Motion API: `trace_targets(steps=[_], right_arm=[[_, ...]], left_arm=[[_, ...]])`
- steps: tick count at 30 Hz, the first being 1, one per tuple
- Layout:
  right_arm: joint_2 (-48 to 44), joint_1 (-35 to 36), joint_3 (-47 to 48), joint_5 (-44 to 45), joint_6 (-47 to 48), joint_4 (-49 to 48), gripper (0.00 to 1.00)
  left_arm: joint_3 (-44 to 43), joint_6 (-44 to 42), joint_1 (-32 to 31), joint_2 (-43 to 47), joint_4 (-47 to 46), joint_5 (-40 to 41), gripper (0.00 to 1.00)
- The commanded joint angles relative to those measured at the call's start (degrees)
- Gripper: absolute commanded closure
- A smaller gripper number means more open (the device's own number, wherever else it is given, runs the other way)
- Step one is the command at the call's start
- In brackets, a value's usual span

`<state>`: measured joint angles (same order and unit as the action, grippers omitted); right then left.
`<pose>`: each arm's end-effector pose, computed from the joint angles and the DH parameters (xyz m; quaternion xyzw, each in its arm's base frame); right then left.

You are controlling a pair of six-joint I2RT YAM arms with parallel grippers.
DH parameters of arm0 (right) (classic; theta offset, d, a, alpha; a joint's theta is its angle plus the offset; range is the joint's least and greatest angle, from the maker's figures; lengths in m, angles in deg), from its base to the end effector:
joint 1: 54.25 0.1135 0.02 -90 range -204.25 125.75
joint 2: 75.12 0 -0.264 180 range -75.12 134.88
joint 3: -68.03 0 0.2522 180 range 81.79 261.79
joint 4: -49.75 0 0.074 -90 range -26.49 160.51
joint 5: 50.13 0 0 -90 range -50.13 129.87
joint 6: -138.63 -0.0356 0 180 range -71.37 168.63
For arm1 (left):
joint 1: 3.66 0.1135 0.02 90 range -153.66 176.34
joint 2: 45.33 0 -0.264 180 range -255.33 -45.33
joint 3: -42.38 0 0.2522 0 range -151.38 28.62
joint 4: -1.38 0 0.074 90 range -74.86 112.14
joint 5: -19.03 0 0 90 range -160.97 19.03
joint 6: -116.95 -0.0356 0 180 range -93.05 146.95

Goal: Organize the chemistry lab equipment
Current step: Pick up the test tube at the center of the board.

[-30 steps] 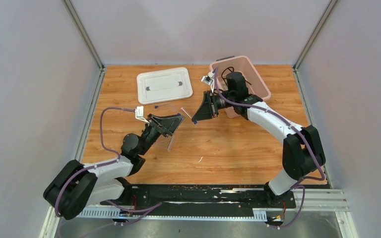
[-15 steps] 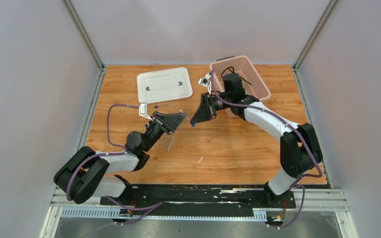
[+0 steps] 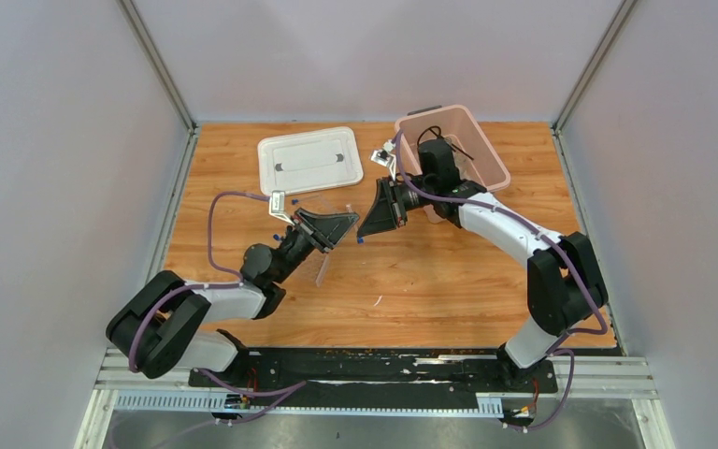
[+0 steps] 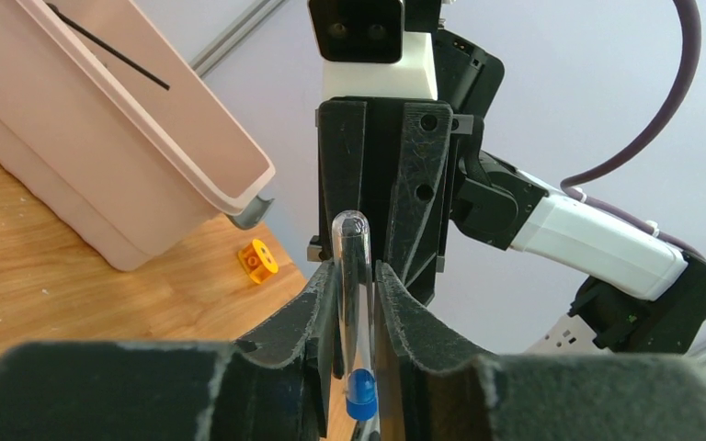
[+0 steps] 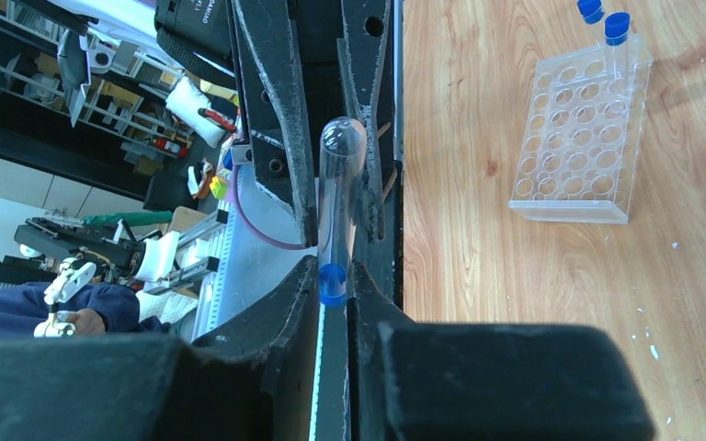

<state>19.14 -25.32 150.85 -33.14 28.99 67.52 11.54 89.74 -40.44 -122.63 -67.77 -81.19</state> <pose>0.2990 0.2042 0.2856 -0.3561 0.6667 0.6350 0.1597 0.1855 -0.1465 0.2303 -0.0520 0.5545 -0.6650 0.4976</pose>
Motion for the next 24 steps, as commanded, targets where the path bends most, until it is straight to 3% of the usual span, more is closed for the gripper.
trace_targets(steps=[1,7,10,11,14,16,18,24], right_arm=[[-0.1,0.0,1.1,0.6,0.8,-0.7,1.00],[-0.3,0.0,1.4,0.8,1.8,0.0,1.00],[-0.4,0.0,2.5,0.8,6.2,3.9,0.98],[-0.5,0.0,3.7,0.5,11.6,8.4,0.91],[-1.8,0.0,6.3,1.4,24.3,18.9,0.52],[-3.4,0.0,6.7,2.2,29.0,21.9,0.37],[-5.2,0.1,6.4,3.5,31.8,23.0,0.29],[-6.3,0.1,7.2,0.2,39.8,28.3,0.28]], left_arm=[[-1.9,-0.4,-1.0,-0.2,-2.1,-3.3,0.76],[-2.2,-1.7,-1.1,0.6,-0.5,-4.2,0.99],[-2.3,-3.6,-1.1,1.8,0.9,-4.9,1.00],[-2.3,-4.6,-1.0,2.8,2.2,-5.3,1.00],[-2.9,-8.6,-0.7,6.8,9.1,-6.7,1.00],[-3.6,-12.1,-0.6,10.2,15.3,-8.1,1.00],[-5.5,-17.2,-0.5,14.1,26.2,-9.5,1.00],[-11.6,-32.9,-0.4,23.4,54.3,-13.2,1.00]])
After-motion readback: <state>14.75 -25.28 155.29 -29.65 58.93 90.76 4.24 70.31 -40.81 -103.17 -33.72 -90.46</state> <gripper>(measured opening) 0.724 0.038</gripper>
